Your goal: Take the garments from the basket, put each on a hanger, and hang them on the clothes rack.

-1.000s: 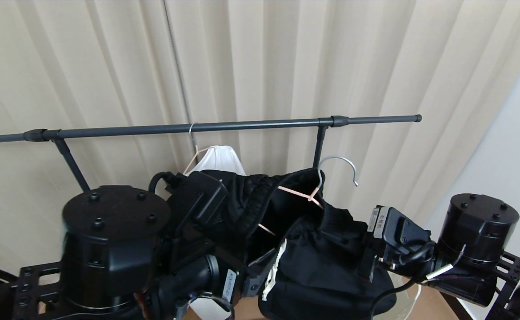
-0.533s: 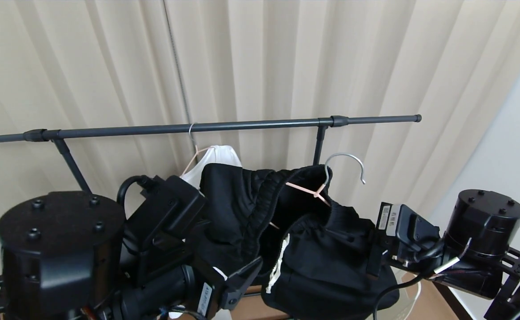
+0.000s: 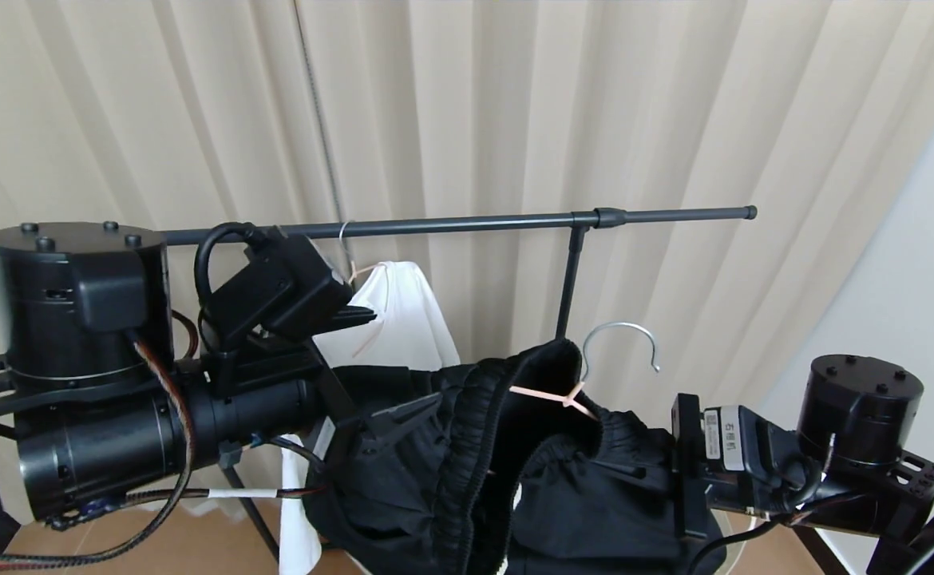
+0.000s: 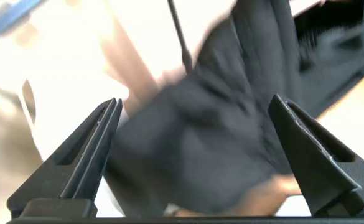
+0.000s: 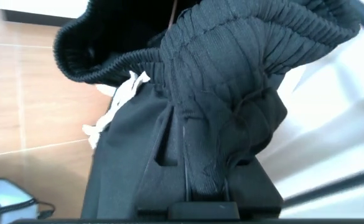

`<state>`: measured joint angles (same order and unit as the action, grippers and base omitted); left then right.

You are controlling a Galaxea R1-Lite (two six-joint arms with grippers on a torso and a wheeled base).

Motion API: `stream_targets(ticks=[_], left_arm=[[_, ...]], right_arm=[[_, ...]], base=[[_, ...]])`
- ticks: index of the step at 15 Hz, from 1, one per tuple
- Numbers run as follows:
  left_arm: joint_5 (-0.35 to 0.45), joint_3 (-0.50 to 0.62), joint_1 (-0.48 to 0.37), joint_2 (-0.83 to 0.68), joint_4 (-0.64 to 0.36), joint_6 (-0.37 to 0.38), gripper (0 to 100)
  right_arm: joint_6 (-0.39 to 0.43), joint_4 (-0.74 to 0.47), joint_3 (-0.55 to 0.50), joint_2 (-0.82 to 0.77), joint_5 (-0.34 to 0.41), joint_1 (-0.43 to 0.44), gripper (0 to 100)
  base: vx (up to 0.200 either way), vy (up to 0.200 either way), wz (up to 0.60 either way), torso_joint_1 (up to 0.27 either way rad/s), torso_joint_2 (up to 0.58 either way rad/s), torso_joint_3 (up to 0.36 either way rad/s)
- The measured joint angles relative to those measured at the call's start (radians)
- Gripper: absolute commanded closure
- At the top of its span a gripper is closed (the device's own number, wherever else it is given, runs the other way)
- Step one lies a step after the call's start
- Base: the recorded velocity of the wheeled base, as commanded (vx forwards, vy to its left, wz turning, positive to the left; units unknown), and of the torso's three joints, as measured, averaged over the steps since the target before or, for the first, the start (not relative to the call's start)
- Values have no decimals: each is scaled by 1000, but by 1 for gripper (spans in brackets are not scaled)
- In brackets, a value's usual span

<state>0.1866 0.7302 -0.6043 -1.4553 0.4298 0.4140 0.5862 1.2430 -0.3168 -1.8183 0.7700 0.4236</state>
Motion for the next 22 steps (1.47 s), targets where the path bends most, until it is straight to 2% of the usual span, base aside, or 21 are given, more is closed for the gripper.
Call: stream_targets(ticks=[2, 3, 7, 8, 10, 12, 17, 22], left_arm=[[174, 22, 64, -37, -2, 140, 0], [218, 39, 89, -60, -12, 174, 0], [239, 124, 109, -129, -115, 318, 0], [255, 165, 109, -140, -211, 369, 0], [297, 249, 102, -155, -374, 425, 0], [364, 333, 91, -173, -476, 451, 0], [396, 399, 65, -241, -485, 451, 0], [419, 377, 65, -269, -487, 445, 0]], right_arm=[[11, -1, 10, -11, 8, 0, 100], [13, -1, 13, -14, 8, 0, 100], [16, -2, 17, -16, 6, 4, 100], [16, -2, 17, -16, 6, 6, 100], [16, -2, 19, -16, 6, 8, 100], [16, -2, 23, -14, 6, 17, 100], [16, -1, 37, 2, 6, 54, 100], [15, -2, 43, 34, 5, 76, 100]], base=[[0, 0, 0, 0, 0, 0], [0, 0, 0, 0, 0, 0], [0, 0, 0, 0, 0, 0], [0, 0, 0, 0, 0, 0], [0, 0, 0, 0, 0, 0], [0, 0, 0, 0, 0, 0], [0, 0, 0, 0, 0, 0], [0, 0, 0, 0, 0, 0]])
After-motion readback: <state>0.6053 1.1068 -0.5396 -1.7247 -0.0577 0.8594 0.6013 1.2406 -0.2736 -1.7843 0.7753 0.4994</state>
